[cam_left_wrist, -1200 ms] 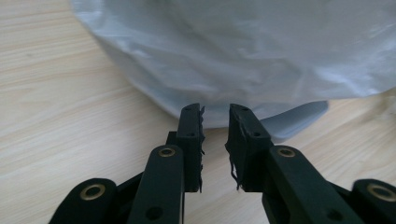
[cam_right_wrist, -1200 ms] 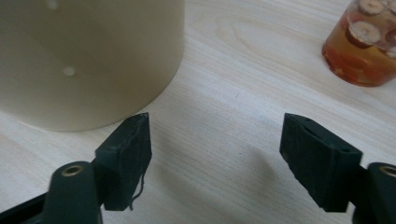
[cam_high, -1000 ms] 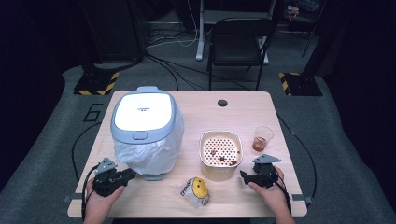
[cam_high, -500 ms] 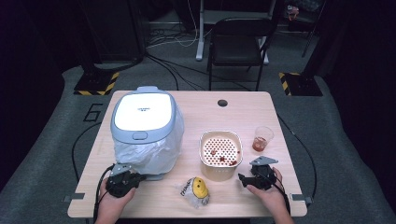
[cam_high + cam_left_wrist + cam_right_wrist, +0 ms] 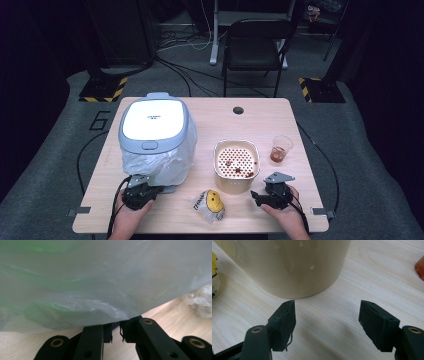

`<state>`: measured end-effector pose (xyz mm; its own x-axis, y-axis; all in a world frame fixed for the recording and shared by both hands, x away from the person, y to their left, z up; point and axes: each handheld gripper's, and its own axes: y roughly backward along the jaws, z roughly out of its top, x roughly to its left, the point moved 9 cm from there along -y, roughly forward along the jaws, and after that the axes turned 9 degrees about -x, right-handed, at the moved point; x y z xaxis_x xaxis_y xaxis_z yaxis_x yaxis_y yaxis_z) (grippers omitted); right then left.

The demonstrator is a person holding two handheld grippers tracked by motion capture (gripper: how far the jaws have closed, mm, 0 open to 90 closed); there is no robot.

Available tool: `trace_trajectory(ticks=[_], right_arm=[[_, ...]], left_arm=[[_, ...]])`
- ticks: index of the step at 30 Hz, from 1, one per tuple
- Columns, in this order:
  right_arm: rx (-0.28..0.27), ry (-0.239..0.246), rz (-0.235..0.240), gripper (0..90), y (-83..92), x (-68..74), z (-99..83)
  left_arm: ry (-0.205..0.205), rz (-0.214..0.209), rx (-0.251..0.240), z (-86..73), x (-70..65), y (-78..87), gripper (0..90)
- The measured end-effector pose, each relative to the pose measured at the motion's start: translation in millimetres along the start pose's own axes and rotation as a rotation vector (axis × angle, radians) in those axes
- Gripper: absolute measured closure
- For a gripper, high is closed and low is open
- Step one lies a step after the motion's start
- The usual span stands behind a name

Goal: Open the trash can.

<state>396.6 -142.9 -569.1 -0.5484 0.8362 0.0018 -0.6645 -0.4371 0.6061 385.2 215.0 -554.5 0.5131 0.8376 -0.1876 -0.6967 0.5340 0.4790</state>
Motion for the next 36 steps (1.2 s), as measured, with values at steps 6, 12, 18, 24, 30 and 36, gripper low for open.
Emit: trace_trajectory(ticks=[6,12,18,24,30,36], right_arm=[[-0.012,0.005,-0.002,29.0,-0.4,-0.4,0.1],[-0.017,-0.004,0.006,29.0,0.2,-0.4,0.5],[-0.021,0.001,0.006,28.9,0.3,1.5,1.6],[-0.026,0.005,0.006,29.0,0.5,3.8,3.4],[-0.031,0.001,0.017,29.0,2.9,4.4,3.8],[-0.041,-0.007,0.033,28.9,6.0,8.5,6.8]], left_arm=[[0.005,-0.007,-0.002,-0.1,1.8,-3.2,77.9],[-0.035,-0.004,0.001,-2.1,0.6,-3.2,79.6],[-0.044,-0.013,0.003,-3.8,3.0,-3.7,82.0],[-0.116,0.021,-0.016,-3.9,4.4,-5.0,84.2],[-0.073,0.011,-0.007,-6.3,2.3,-4.7,84.4],[-0.09,0.014,-0.003,-9.7,0.7,-6.4,89.6]])
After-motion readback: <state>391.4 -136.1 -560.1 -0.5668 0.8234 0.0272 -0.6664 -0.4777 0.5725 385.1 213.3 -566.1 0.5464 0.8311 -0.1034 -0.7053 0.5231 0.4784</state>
